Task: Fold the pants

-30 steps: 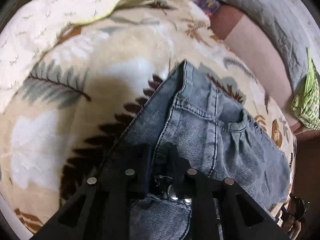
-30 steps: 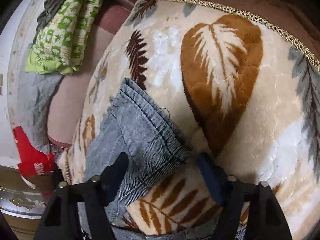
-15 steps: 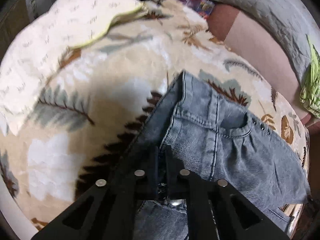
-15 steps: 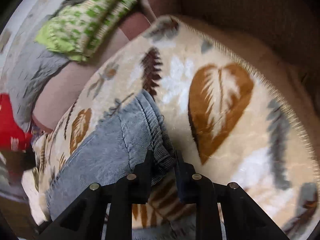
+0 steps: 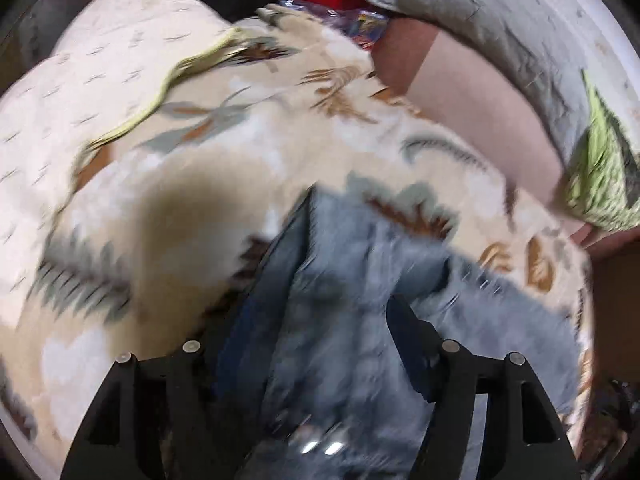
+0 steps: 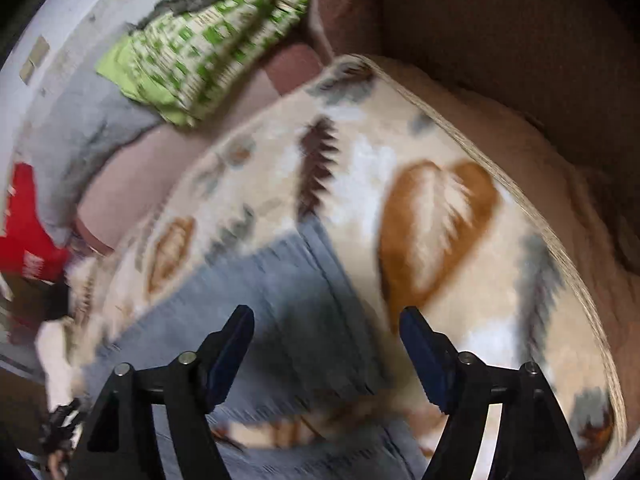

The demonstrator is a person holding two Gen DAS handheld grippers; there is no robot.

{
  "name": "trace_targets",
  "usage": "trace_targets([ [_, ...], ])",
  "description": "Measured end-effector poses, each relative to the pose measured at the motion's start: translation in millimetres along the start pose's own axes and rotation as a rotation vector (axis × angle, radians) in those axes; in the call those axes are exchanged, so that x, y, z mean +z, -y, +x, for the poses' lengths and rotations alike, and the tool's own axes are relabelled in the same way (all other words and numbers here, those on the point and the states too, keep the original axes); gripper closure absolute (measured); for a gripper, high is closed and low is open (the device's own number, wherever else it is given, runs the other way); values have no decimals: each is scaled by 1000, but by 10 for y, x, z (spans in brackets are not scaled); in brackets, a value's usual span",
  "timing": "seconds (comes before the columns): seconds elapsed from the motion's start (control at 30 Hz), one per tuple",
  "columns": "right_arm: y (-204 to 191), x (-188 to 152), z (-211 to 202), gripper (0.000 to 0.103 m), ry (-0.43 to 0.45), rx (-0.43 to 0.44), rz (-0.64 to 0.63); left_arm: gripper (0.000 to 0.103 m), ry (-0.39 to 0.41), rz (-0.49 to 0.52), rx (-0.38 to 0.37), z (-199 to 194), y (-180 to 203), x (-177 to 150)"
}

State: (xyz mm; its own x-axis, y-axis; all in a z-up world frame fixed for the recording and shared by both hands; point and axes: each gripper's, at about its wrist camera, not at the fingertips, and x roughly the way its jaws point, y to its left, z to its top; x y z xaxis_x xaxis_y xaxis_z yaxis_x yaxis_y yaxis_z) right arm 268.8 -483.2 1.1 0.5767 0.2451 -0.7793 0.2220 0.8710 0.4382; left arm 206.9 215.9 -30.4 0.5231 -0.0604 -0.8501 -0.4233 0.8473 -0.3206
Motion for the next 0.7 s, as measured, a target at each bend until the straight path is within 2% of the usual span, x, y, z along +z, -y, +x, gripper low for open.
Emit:
trace_targets([
  [0.13,-82,324,450,25,-70,42,18,35,-21,-52,-62,190,9,280],
  [0.2,-65,349,652,25,-97,47,21,35,-35,-68,-54,326,29,375],
  [0.27,-89,377,820,25,-110,66,24,42,-57,-71,-36,478,36,448],
  [0.3,-104,402,891,25,-112,71,25,58,-69,-69,-27,527,33,456],
  [0.33,-112,422,949,25,-114,70,21,79,-82,-63,-15,598,41,473],
  [0.4,-116,450,1081,25,-129,47,11,101,-82,-42,27,669,71,488],
  [0.43,-132,456,1161,31,-148,25,1,101,-80,-34,41,698,89,496],
  [0.47,-159,458,1204,48,-153,3,-21,101,-82,-23,47,722,117,505],
  [0.53,-280,469,1250,71,-163,-74,-102,101,-76,4,77,715,188,520],
  [0.57,-293,484,1248,86,-167,-80,-105,101,-65,7,76,682,207,528],
  [0.7,-385,518,1046,89,-129,-76,-130,101,-16,14,53,463,255,562],
])
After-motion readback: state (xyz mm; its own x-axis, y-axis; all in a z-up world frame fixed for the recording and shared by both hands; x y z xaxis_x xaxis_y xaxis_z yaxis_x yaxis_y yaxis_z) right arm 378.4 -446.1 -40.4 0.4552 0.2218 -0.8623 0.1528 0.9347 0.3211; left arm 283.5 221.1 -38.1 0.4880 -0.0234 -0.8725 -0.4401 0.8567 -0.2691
